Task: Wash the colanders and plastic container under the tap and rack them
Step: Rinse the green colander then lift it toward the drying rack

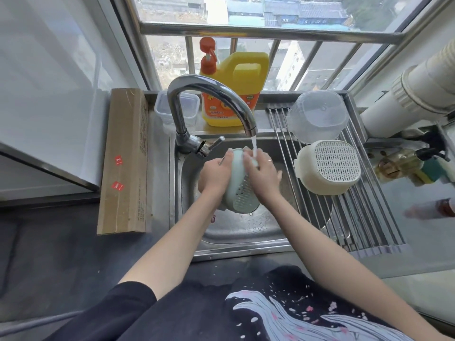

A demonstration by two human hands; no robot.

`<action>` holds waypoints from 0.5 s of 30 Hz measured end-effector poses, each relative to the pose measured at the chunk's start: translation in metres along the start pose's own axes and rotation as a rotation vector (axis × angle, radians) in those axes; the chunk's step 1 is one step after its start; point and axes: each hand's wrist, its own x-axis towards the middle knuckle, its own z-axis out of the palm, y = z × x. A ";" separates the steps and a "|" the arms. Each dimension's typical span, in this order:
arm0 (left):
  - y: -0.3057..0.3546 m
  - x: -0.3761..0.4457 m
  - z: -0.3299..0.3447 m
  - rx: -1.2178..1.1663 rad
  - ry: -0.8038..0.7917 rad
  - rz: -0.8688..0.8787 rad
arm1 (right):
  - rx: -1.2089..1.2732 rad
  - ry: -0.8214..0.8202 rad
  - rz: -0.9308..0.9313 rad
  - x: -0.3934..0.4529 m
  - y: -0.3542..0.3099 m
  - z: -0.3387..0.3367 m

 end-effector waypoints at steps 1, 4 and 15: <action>-0.003 0.002 -0.001 -0.047 -0.024 -0.023 | 0.156 0.011 0.079 0.005 0.005 -0.002; -0.010 0.007 -0.005 -0.237 -0.124 -0.125 | 0.283 -0.059 0.214 0.018 0.022 -0.011; 0.004 0.009 -0.021 -0.587 -0.679 -0.464 | 1.250 -0.216 0.712 0.003 0.051 -0.021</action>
